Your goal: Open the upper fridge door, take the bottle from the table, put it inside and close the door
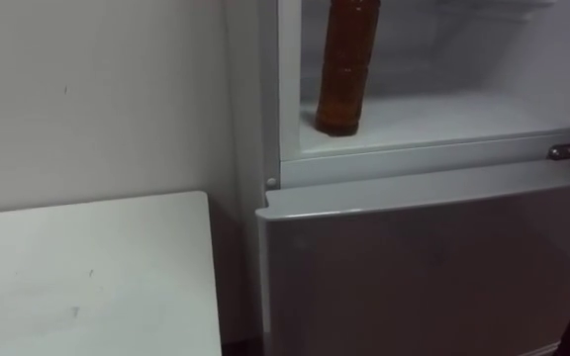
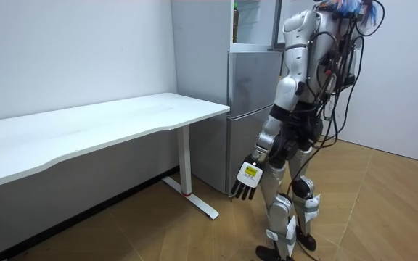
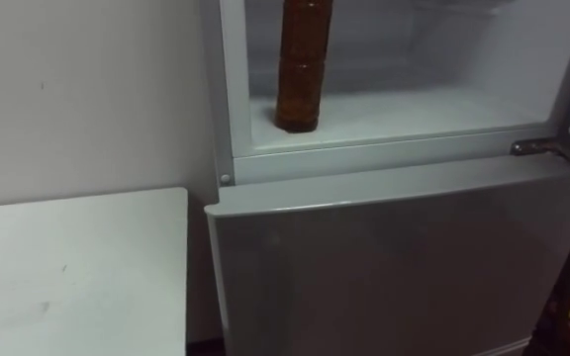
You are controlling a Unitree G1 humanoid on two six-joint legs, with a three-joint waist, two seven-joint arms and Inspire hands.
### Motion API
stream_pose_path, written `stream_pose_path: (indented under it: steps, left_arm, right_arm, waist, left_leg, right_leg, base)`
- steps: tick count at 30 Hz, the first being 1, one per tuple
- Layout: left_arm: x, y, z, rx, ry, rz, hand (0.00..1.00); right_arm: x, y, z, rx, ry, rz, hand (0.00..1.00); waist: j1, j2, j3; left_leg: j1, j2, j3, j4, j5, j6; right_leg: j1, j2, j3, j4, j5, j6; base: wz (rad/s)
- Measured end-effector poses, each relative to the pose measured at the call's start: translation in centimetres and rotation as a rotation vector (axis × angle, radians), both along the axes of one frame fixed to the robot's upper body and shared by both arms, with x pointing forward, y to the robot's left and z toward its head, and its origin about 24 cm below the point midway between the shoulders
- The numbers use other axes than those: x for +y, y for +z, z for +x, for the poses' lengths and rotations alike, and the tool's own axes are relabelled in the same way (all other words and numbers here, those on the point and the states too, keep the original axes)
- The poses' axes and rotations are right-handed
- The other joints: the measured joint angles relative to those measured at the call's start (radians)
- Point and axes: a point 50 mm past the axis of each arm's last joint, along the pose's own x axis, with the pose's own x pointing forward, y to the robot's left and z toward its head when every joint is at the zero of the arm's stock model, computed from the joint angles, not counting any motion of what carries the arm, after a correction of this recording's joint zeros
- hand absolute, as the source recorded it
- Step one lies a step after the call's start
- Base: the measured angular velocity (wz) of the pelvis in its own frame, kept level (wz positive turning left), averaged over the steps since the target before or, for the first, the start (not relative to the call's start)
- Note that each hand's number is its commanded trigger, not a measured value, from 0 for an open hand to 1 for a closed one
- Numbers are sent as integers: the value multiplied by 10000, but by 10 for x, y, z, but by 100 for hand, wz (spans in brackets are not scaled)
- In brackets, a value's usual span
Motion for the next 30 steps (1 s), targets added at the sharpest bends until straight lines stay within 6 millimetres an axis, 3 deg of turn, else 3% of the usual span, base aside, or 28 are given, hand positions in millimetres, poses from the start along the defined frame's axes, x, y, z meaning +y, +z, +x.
stream_pose_path:
  steps: [9, 18, 24, 30]
  left_arm:
    - [4, 1, -4, -115, 183, 305, 0]
    - [5, 2, -12, 84, 163, 921, 0]
    - [2, 1, -14, 154, 240, 971, 0]
    - [-1, -1, -18, 306, 275, 872, 0]
  right_arm:
    - [-9, 57, 12, -1858, -496, -1304, 0]
    - [-12, 95, 17, -3114, -758, -2648, 0]
    - [-8, 118, 25, -3816, -500, -3470, 0]
    - [-9, 127, 33, -3632, -312, -3736, 0]
  waist:
    - [-15, 17, -3]
    - [-65, 33, -44]
    - [-121, 20, -57]
    - [-264, 96, -56]
  left_leg:
    - [-61, 4, -13, -3, 0, 0]
    - [-165, -2, -23, -2, 3, 1]
    - [-167, 4, -27, 22, 2, 0]
    - [-219, 37, -15, 80, 2, 1]
  right_leg:
    - [-82, 4, -2, 24, 0, 0]
    - [-154, 3, -4, 34, 3, -2]
    - [-172, 4, -16, 64, 4, -5]
    - [-349, -4, 4, 352, 3, -5]
  base:
    - [0]
    - [0]
    - [0]
    - [-2]
